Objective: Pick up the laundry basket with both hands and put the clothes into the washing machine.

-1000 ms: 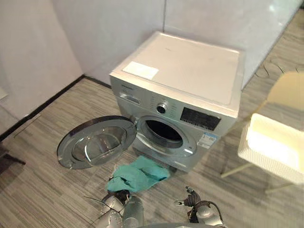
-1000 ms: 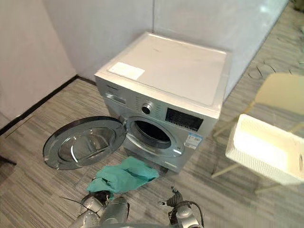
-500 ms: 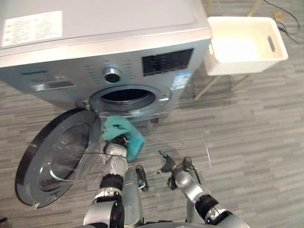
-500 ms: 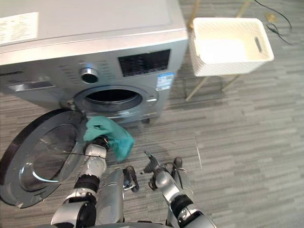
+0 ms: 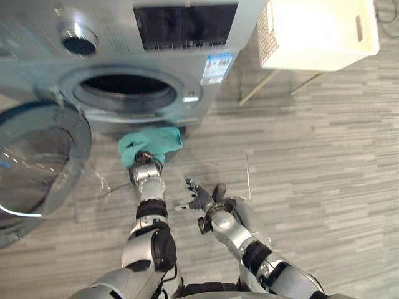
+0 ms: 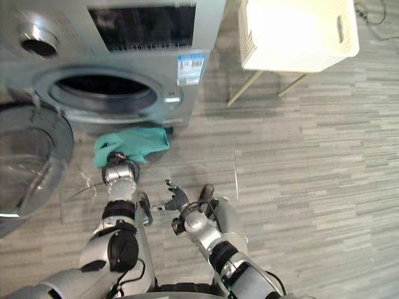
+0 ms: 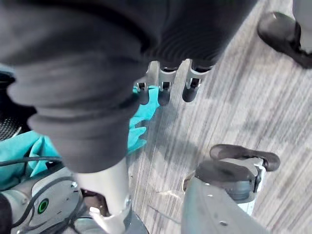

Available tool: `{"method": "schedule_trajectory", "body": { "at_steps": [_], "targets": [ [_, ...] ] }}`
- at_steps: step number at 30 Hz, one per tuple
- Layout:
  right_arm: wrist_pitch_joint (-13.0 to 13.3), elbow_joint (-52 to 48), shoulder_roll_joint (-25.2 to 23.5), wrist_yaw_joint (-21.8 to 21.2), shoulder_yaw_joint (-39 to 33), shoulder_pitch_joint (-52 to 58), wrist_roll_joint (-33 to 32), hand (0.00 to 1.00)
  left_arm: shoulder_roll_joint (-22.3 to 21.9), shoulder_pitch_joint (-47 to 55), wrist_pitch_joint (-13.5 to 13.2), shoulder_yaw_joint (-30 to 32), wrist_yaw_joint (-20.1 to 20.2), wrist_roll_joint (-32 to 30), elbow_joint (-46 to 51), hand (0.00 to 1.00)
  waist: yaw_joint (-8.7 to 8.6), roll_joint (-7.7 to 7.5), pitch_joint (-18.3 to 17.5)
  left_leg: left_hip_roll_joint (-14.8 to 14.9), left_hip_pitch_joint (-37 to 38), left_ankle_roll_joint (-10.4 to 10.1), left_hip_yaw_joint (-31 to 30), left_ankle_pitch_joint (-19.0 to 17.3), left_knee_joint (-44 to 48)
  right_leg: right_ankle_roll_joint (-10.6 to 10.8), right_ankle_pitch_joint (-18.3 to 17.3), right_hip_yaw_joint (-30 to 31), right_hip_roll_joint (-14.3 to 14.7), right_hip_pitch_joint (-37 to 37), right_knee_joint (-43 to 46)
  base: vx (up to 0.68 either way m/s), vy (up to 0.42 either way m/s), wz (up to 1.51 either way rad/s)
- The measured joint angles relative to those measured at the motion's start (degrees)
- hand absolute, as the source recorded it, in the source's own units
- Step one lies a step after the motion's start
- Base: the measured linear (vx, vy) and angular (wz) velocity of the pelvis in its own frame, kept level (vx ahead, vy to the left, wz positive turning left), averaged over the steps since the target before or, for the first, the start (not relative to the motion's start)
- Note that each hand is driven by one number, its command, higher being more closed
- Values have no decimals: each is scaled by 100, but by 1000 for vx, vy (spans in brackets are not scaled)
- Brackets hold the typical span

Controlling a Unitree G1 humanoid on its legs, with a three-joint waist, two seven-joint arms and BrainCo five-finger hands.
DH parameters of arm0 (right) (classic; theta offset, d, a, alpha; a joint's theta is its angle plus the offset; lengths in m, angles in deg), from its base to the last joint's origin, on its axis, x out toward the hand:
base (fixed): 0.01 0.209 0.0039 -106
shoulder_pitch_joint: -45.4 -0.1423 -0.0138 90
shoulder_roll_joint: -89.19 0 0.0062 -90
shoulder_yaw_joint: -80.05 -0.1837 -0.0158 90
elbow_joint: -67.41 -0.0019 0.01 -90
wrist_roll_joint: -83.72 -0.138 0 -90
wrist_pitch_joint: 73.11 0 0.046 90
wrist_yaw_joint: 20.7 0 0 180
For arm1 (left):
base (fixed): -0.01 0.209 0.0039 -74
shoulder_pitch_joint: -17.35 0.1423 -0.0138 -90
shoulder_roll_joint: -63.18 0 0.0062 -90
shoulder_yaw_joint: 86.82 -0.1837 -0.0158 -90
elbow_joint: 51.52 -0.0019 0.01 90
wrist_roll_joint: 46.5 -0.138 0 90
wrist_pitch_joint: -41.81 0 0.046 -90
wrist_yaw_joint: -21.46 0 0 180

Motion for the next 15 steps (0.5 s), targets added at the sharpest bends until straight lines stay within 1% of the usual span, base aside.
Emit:
{"method": "schedule_trajectory", "body": {
  "at_steps": [1, 2, 3, 4, 5, 7, 8, 10, 11, 12, 13, 14, 15],
  "targets": [
    [46, 126, -29, 1, 15, -34, -409, 0, 36, -165, 16, 113, 1, -2, -79, 100, 18, 1, 48, -59, -23, -8, 19, 81, -79, -6, 4, 8, -43, -69, 9, 13, -81, 27],
    [54, 157, -28, -8, 49, -38, -545, 0, 84, -219, 22, 187, 2, -3, -127, 100, 17, 0, 47, -62, -31, -27, 27, 99, -73, -9, 5, 14, -48, -89, 21, 17, -49, 5],
    [172, 178, -20, -19, 55, -31, -1002, 0, 183, -336, 43, 321, 3, -3, -176, 100, 17, -3, 46, -68, -43, -48, 44, 114, -80, -8, 5, 55, -49, -146, 90, 2, -26, -8],
    [264, 176, -23, -20, 12, -37, -1309, 0, 282, -438, 47, 321, 12, -4, -186, 100, 15, -4, 46, -72, -73, -48, 60, 114, -65, -7, 5, 110, -52, -224, 146, -18, -22, -15],
    [428, 167, -58, -50, -101, -69, -1764, 0, 491, -651, 51, 334, 31, -6, -205, 100, 22, -9, 48, -64, -202, -47, 88, 110, 87, 9, -5, 191, -50, -402, 267, -38, -11, -16],
    [551, 148, -94, -171, -274, -110, -2250, 0, 695, -856, 70, 423, 45, -16, -205, 100, 23, -14, 50, -32, -426, -37, 50, 95, 318, 23, -13, 307, -7, -639, 397, -106, 0, -26],
    [646, 127, -95, -266, -408, -140, -2584, 0, 841, -1009, 90, 501, 60, -16, -205, 100, 8, -18, 51, 8, -615, -1, 30, 0, 477, 28, -9, 386, 44, -864, 474, -139, 7, -37],
    [721, 76, -85, -326, -647, -167, -2992, 0, 1065, -1176, 108, 514, 156, -17, -205, 100, 6, -24, 53, 111, -932, 36, 15, -143, 676, 106, 40, 480, 164, -1183, 514, -159, 19, -49],
    [805, 30, -80, -415, -826, -169, -3286, 0, 1148, -1301, 130, 510, 180, -16, -205, 100, 0, -30, 52, 159, -1167, 61, 22, -156, 770, 206, 120, 510, 212, -1395, 490, -169, 27, -40],
    [843, -11, -76, -444, -910, -162, -3430, 0, 1186, -1348, 149, 481, 202, -17, -205, 100, -8, -31, 53, 161, -1283, 66, 22, -158, 797, 227, 164, 522, 218, -1499, 477, -185, 37, -24],
    [892, -142, -64, -509, -1046, -127, -3633, 0, 1274, -1422, 190, 436, 272, -16, -205, 100, -12, -31, 53, 159, -1487, 82, 33, -163, 845, 188, 259, 546, 223, -1689, 448, -141, 40, -15],
    [930, -346, -55, -632, -1167, -74, -3904, 0, 1451, -1470, 233, 359, 306, -18, -205, 100, -17, -30, 54, 158, -1708, 89, 46, -161, 881, 206, 355, 564, 242, -1887, 396, -119, 36, -15],
    [941, -435, -47, -693, -1199, -47, -4000, 0, 1542, -1477, 241, 269, 315, -18, -206, 100, -17, -31, 54, 158, -1792, 94, 44, -158, 894, 182, 393, 568, 259, -1954, 375, -50, 20, -11]
  ]
}}
